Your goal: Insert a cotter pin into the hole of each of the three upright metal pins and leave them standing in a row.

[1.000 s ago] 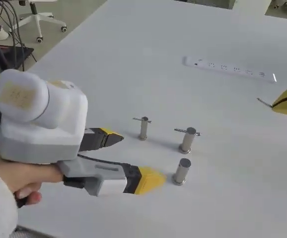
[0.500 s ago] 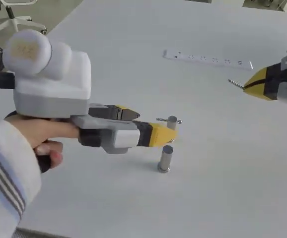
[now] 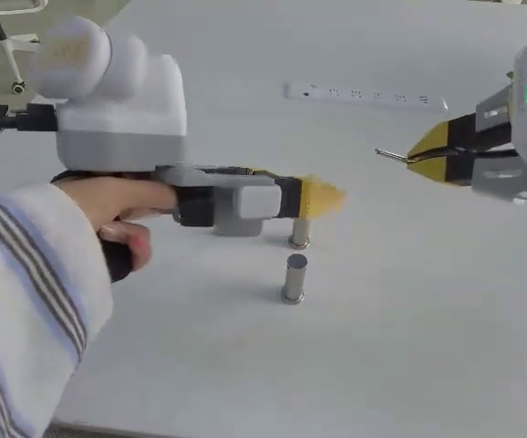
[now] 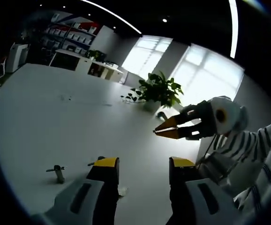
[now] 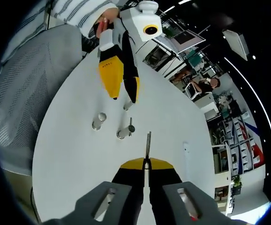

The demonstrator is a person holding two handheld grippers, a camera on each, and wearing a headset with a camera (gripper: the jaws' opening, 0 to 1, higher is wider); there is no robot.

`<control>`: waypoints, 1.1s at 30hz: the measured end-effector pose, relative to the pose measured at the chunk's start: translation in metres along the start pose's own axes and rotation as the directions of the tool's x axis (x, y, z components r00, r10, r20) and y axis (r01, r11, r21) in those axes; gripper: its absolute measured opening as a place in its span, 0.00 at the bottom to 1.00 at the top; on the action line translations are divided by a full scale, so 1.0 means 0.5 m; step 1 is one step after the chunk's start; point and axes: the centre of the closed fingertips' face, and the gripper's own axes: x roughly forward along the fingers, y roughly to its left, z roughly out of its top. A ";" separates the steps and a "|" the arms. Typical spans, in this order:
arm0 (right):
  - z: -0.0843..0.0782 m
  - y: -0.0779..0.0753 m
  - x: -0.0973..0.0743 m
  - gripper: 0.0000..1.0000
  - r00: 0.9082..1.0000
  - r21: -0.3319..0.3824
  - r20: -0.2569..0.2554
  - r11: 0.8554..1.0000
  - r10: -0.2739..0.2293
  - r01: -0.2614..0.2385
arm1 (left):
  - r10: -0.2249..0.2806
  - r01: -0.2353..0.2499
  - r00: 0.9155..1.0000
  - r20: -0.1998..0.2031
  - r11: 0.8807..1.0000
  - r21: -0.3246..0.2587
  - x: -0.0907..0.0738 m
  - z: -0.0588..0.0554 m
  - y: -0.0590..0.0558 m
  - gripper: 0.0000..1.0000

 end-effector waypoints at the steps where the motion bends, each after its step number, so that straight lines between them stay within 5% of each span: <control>1: 0.009 0.006 -0.002 0.00 1.000 0.000 0.012 1.000 0.000 0.000 | -0.009 0.009 1.000 -0.002 1.000 -0.003 0.005 0.002 -0.005 0.36; 13: 0.045 0.045 0.005 0.00 0.999 -0.018 0.047 1.000 0.025 -0.024 | -0.081 0.081 0.997 -0.001 0.996 -0.035 0.035 0.009 -0.041 0.13; 33: 0.070 0.049 0.001 0.00 0.998 -0.031 0.064 0.999 0.023 -0.021 | -0.094 0.093 0.995 -0.017 0.994 -0.061 0.048 -0.006 -0.052 0.00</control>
